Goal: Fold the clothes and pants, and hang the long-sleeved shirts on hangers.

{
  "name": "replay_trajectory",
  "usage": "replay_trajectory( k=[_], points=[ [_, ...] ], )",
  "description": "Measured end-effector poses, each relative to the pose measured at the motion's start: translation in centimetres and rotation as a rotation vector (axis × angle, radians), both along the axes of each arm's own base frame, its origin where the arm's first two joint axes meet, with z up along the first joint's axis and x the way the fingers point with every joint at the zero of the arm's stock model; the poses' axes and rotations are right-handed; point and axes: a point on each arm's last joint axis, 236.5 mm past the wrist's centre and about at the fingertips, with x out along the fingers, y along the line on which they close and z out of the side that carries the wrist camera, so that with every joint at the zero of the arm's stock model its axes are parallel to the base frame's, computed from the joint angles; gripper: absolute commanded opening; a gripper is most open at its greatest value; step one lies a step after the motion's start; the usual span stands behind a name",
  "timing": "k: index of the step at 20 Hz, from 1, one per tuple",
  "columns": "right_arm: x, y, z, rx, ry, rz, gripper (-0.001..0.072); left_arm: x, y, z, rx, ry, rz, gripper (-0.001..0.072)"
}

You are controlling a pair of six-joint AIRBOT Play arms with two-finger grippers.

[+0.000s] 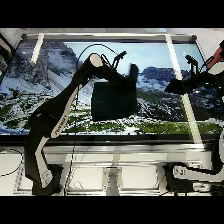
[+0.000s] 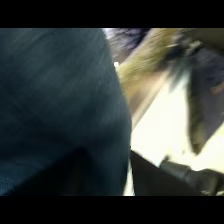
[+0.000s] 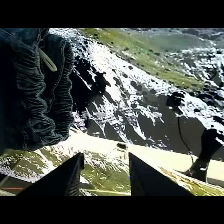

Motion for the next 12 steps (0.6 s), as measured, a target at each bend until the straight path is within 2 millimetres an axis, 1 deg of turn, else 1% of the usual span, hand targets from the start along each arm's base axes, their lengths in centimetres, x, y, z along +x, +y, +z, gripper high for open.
replay_trajectory(
  k=[2, 5, 6, 7, 8, 10, 11, 12],
  points=[
    [0.0, 0.0, 0.0, -0.003, -0.002, 0.004, 0.0343, 0.1, -0.7, -0.4, -0.033, 0.035, 0.010, 0.0437],
    [-0.1, -0.3, -0.1, -0.016, 0.000, 0.008, 0.0345, 0.1, -1.4, 0.2, -0.092, 0.070, 0.012, 0.0437],
    [-0.1, -0.4, -0.2, -0.021, 0.000, 0.008, 0.0380, 0.3, -1.5, 0.7, -0.121, 0.075, 0.014, 0.0437],
    [-0.1, -0.5, -0.2, -0.025, 0.002, 0.009, 0.0526, 0.4, -1.6, 1.2, -0.149, 0.081, 0.014, 0.0436],
    [-0.1, -0.5, -0.3, -0.027, 0.002, 0.010, 0.0611, 0.6, -1.5, 1.5, -0.167, 0.087, 0.018, 0.0431],
    [-0.3, -0.3, -0.2, -0.020, 0.007, 0.016, 0.0614, 1.6, -0.6, 2.0, -0.190, 0.087, 0.037, 0.0423],
    [-0.4, -0.1, -0.2, -0.014, 0.009, 0.023, 0.0614, 2.4, 0.1, 2.1, -0.195, 0.087, 0.053, 0.0398],
    [-0.6, 0.1, -0.3, -0.007, 0.011, 0.034, 0.0614, 3.1, 1.0, 1.9, -0.188, 0.084, 0.064, 0.0397]
  ],
)
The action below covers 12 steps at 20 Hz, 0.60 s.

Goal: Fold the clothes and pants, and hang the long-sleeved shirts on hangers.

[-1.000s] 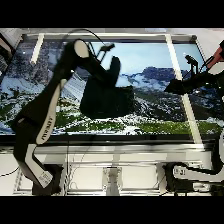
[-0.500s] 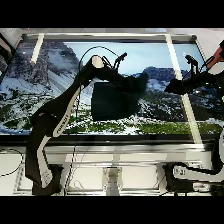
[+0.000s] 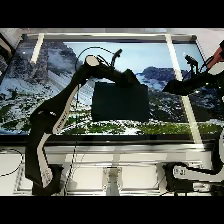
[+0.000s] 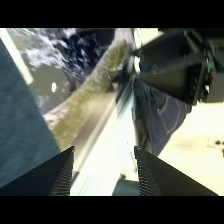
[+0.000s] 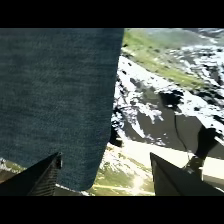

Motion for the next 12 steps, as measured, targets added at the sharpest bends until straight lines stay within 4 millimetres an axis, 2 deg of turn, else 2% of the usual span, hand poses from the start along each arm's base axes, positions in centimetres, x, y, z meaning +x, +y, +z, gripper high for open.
replay_trajectory(
  k=[3, 6, 8, 9, 12],
  points=[
    [-0.3, 1.2, -1.2, 0.052, 0.023, 0.033, 0.0614, 2.3, 4.5, -2.2, 0.119, -0.003, 0.045, 0.0401],
    [-0.1, 2.9, -3.4, 0.156, 0.072, 0.048, 0.0615, 3.1, 11.8, -6.7, 0.412, -0.004, 0.062, 0.0492],
    [0.3, 3.8, -5.3, 0.214, 0.111, 0.043, 0.0642, 3.0, 17.4, -9.0, 0.630, -0.005, 0.071, 0.0492],
    [0.5, 4.2, -6.3, 0.235, 0.132, 0.039, 0.0687, 3.0, 19.9, -9.5, 0.716, -0.015, 0.084, 0.0492],
    [0.8, 5.4, -9.0, 0.260, 0.175, 0.047, 0.0687, 3.1, 25.4, -9.6, 0.862, -0.032, 0.141, 0.0492]
  ],
)
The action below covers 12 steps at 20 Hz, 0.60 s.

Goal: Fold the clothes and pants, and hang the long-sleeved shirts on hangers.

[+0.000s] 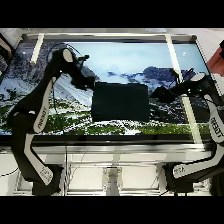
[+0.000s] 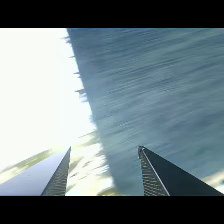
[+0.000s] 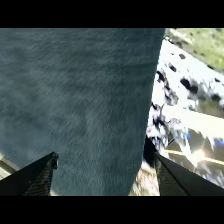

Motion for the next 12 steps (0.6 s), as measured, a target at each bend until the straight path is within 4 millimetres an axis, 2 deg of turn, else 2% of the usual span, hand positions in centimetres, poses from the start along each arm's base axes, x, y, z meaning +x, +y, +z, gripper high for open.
replay_trajectory(
  k=[4, 8, 11, 12],
  points=[
    [0.2, 2.3, -2.7, -0.020, 0.013, 0.051, 0.0684, -0.6, 5.6, 0.8, 0.092, -0.033, 0.075, 0.0493],
    [0.2, 4.8, -4.0, -0.045, -0.005, 0.117, 0.0660, -2.6, 9.8, 1.0, 0.125, -0.056, 0.153, 0.0494],
    [0.3, 6.9, -4.3, -0.057, -0.028, 0.154, 0.0481, -5.4, 13.0, -0.2, 0.168, -0.028, 0.206, 0.0494],
    [0.3, 7.6, -4.4, -0.060, -0.035, 0.167, 0.0362, -6.4, 13.9, -0.7, 0.182, -0.014, 0.219, 0.0494]
  ],
)
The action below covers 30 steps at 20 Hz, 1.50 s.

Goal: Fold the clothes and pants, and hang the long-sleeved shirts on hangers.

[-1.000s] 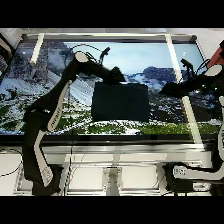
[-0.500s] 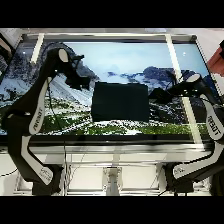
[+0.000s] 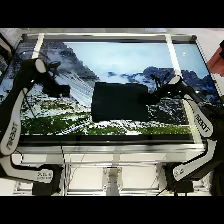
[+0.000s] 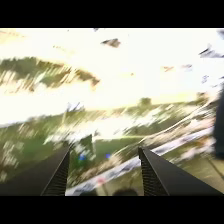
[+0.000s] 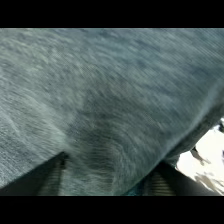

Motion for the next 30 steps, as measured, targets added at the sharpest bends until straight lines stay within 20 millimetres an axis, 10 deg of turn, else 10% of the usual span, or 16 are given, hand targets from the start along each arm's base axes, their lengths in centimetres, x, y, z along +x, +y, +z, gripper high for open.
replay_trajectory(
  k=[2, 9, 13, 16, 23, 24, 26, 30],
  points=[
    [0.0, 1.5, -0.1, -0.005, -0.017, 0.025, 0.0022, -1.8, 1.2, -0.9, 0.011, 0.026, 0.024, 0.0494],
    [1.2, 1.6, 0.1, -0.068, -0.015, -0.043, 0.0019, -3.7, 2.4, -1.3, 0.026, 0.035, 0.049, 0.0493],
    [3.1, -7.6, 1.6, -0.239, -0.018, -0.160, 0.0018, -3.8, 2.6, -1.3, 0.028, 0.034, 0.050, 0.0493],
    [2.7, -18.2, 3.5, -0.368, -0.005, -0.324, 0.0019, -3.9, 2.6, -1.3, 0.029, 0.035, 0.050, 0.0493],
    [-9.6, -41.9, 6.9, -0.545, 0.145, -0.824, 0.0019, -4.0, 2.6, -1.3, 0.029, 0.037, 0.050, 0.0493],
    [-12.1, -44.1, 7.2, -0.552, 0.171, -0.892, 0.0058, -4.0, 2.6, -1.3, 0.029, 0.037, 0.050, 0.0493],
    [-16.2, -47.4, 7.5, -0.563, 0.207, -0.992, 0.0412, -4.0, 2.6, -1.3, 0.029, 0.037, 0.050, 0.0493],
    [-20.8, -49.9, 8.0, -0.557, 0.241, -1.088, 0.0461, -4.0, 2.6, -1.3, 0.029, 0.038, 0.050, 0.0493]
  ],
)
